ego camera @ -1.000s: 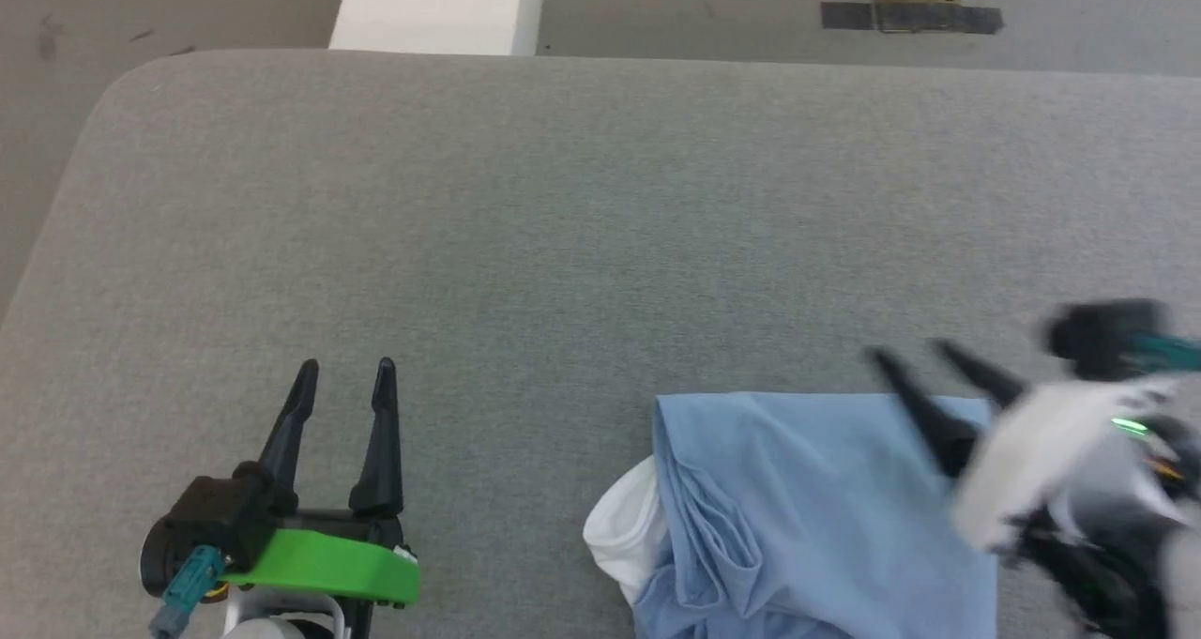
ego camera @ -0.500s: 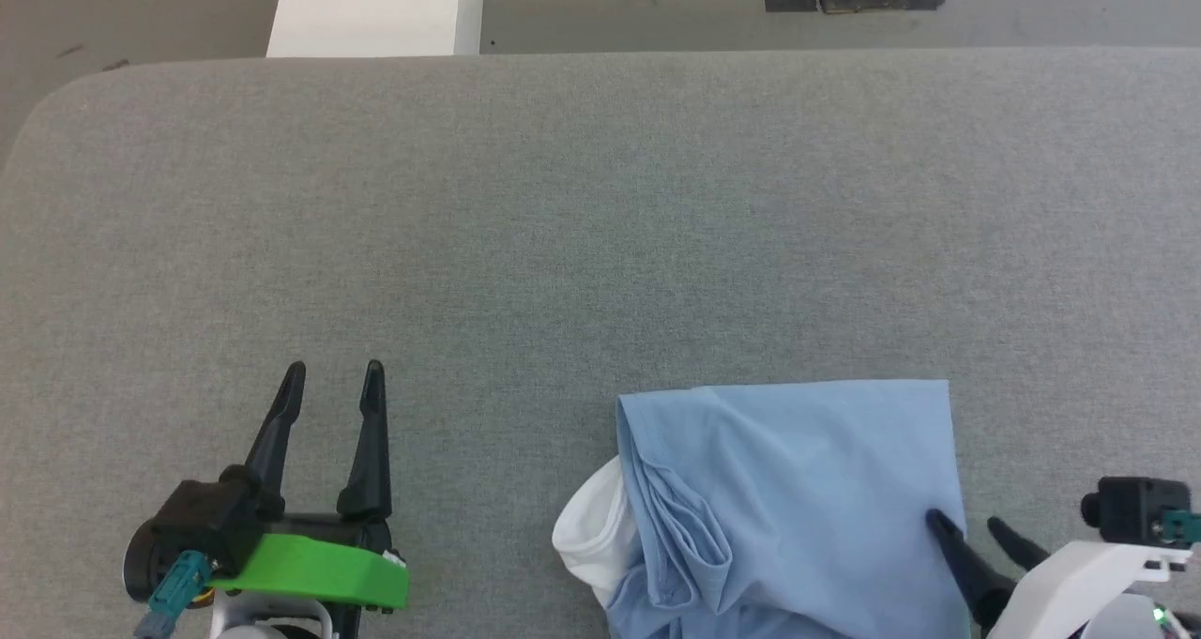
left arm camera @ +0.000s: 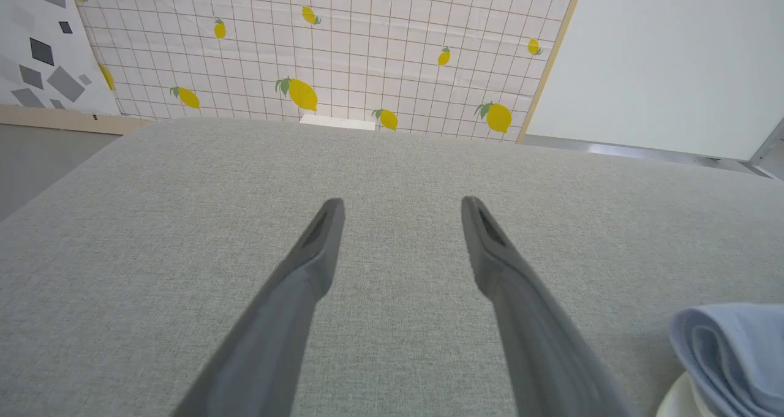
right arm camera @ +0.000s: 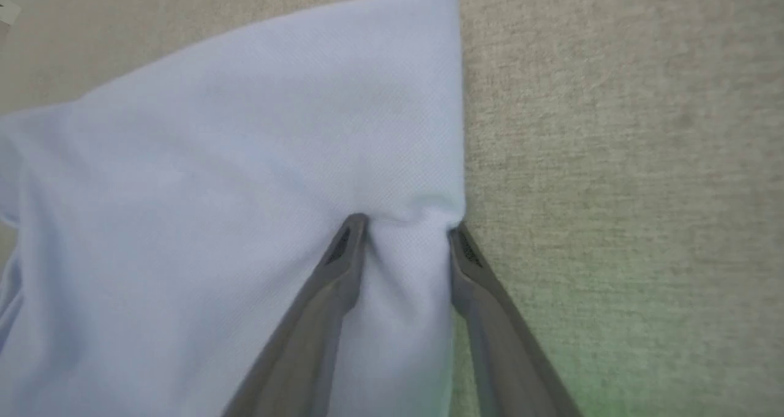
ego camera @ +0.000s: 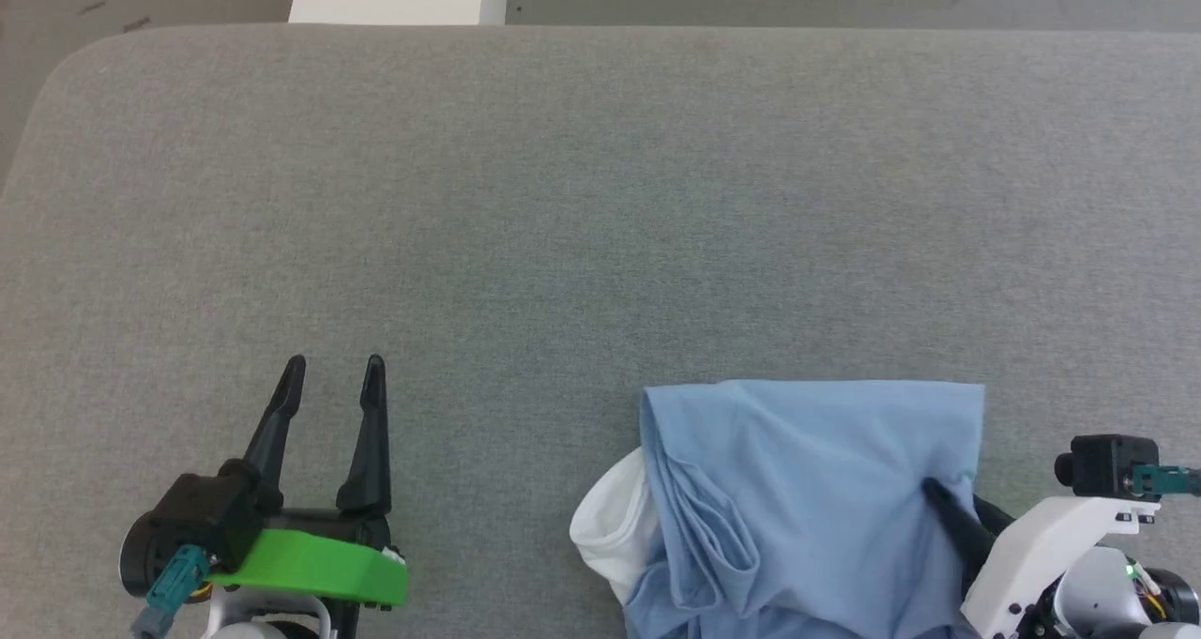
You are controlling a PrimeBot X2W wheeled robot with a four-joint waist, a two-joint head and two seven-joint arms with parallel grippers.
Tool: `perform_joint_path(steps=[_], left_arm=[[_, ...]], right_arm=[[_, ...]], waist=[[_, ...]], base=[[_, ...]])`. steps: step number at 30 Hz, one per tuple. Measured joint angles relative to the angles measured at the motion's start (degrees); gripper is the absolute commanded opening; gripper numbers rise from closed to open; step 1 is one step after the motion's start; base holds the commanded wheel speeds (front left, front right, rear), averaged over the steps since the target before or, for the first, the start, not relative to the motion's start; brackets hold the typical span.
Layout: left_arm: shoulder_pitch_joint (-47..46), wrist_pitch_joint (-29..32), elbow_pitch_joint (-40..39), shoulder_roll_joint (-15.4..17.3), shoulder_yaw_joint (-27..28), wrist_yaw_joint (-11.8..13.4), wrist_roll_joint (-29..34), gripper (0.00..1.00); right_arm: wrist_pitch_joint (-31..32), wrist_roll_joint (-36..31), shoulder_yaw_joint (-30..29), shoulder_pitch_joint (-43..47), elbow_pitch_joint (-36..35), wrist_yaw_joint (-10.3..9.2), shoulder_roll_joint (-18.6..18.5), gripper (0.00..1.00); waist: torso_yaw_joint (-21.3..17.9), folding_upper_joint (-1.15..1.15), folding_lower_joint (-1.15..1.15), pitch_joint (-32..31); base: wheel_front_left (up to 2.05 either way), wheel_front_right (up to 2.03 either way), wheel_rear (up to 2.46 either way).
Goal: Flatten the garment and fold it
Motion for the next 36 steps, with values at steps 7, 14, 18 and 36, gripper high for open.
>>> perform_joint_path(steps=[7, 14, 18, 36], left_arm=[[0.0, -0.3, 0.5, -0.2, -0.4, 0.3, -0.5, 1.0], [0.0, -0.4, 0.4, -0.3, -0.8, 0.5, -0.5, 1.0], [-0.1, -0.3, -0.5, -0.1, -1.1, 0.6, -0.5, 1.0], [-4.3, 3.8, -5.6, 3.1, -2.0, 1.0, 1.3, 1.0]], right_arm=[[1.2, -1.4, -0.9, 0.1, -2.0, 0.01, 0.0, 0.0], [0.6, -2.6, 1.4, 0.0, -4.7, 0.01, -1.0, 0.0], [-0.5, -3.8, 5.3, -2.2, -4.5, 0.0, -3.1, 0.0], [-2.7, -7.5, 9.5, -23.1, 2.6, 0.02, -19.7, 0.0]], waist=[[0.0, 0.0, 0.0, -1.0], [-1.3, 0.0, 0.0, -1.9], [-2.7, 0.0, 0.0, -1.9], [-11.9, 0.0, 0.0, 2.6]], base=[[0.0, 0.0, 0.0], [0.0, 0.0, 0.0], [0.0, 0.0, 0.0], [0.0, 0.0, 0.0]])
